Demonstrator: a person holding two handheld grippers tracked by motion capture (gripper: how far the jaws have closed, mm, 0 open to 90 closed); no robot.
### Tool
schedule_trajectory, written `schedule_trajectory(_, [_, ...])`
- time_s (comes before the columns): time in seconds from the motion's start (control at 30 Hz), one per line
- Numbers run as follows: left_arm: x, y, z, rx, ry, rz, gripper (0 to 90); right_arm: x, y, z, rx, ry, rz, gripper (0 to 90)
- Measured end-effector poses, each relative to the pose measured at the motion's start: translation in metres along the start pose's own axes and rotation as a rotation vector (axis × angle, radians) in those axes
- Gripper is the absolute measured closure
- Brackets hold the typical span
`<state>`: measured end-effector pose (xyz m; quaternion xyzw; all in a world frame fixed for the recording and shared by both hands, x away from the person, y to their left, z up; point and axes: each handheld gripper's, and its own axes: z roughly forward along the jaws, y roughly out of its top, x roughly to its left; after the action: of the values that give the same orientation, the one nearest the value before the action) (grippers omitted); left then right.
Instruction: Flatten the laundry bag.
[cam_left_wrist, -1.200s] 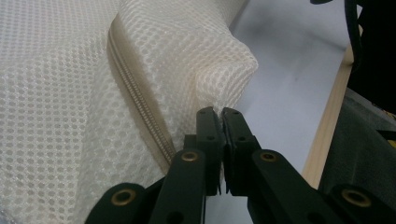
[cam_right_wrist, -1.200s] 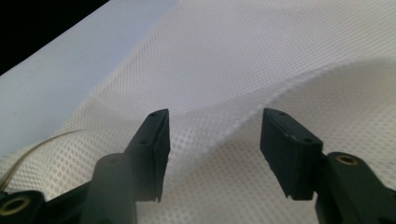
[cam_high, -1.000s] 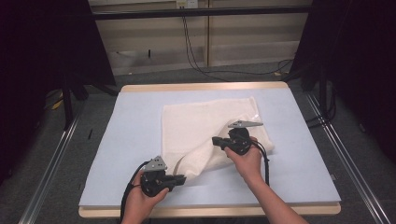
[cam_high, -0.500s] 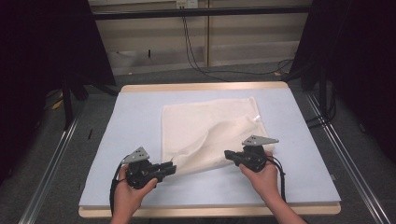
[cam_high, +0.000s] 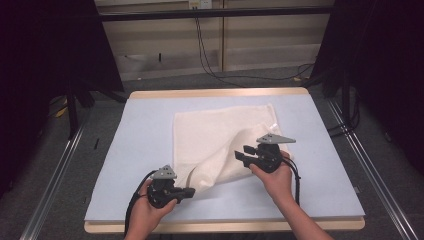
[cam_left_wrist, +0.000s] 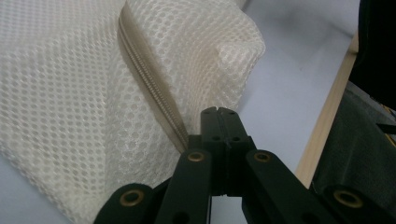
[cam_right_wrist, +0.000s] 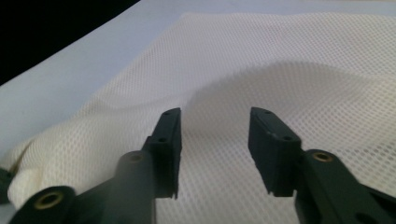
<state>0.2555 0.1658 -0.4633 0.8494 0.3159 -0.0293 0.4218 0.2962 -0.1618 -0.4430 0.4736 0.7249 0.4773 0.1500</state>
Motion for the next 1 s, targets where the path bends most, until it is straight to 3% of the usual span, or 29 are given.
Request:
schedule_trajectory(0.1, [-0.003, -0.002, -0.003, -0.002, -0.004, 0.009, 90.0, 0.006, 0.010, 0.011, 0.031, 0.029, 0.048, 40.4])
schedule_trajectory(0.17, [-0.005, -0.002, -0.004, 0.001, -0.003, 0.016, 90.0, 0.012, 0.013, 0.018, 0.059, 0.030, 0.059, 39.5])
schedule_trajectory(0.2, [-0.007, -0.003, -0.004, 0.000, -0.004, 0.019, 90.0, 0.016, 0.012, 0.026, 0.097, 0.000, 0.060, 46.9])
schedule_trajectory(0.23, [-0.007, -0.003, -0.005, 0.005, -0.006, 0.019, 90.0, 0.016, 0.012, 0.026, 0.097, 0.000, 0.060, 46.9])
schedule_trajectory(0.3, [-0.007, -0.005, -0.005, 0.006, -0.005, 0.019, 90.0, 0.015, 0.009, 0.033, 0.140, 0.030, 0.104, 56.1])
schedule_trajectory(0.37, [-0.006, -0.007, -0.006, 0.001, -0.009, 0.016, 90.0, 0.014, 0.005, 0.035, 0.142, 0.087, 0.101, 83.7])
schedule_trajectory(0.53, [-0.004, -0.006, -0.011, -0.014, -0.008, 0.003, 90.0, 0.015, 0.002, 0.026, 0.133, 0.118, 0.070, 88.7])
schedule_trajectory(0.63, [-0.001, -0.003, -0.024, -0.082, 0.016, 0.003, 87.9, 0.014, -0.003, 0.014, 0.126, 0.124, 0.048, 89.1])
schedule_trajectory(0.67, [0.002, -0.001, -0.030, -0.128, 0.033, -0.002, 86.0, 0.014, -0.005, 0.011, 0.127, 0.129, 0.046, 89.1])
schedule_trajectory(0.73, [0.009, 0.000, -0.039, -0.167, 0.064, -0.038, 83.6, 0.011, -0.012, 0.002, 0.122, 0.133, 0.034, 89.2])
schedule_trajectory(0.83, [0.019, -0.001, -0.041, -0.178, 0.110, -0.071, 79.1, 0.010, -0.023, -0.010, 0.117, 0.140, 0.028, 89.2])
schedule_trajectory(0.9, [0.027, -0.001, -0.034, -0.146, 0.169, -0.070, 71.6, 0.010, -0.029, -0.018, 0.121, 0.134, 0.015, 89.2])
schedule_trajectory(1.0, [0.040, -0.001, -0.021, -0.135, 0.197, -0.124, 65.4, 0.007, -0.037, -0.024, 0.121, 0.128, 0.019, 89.2])
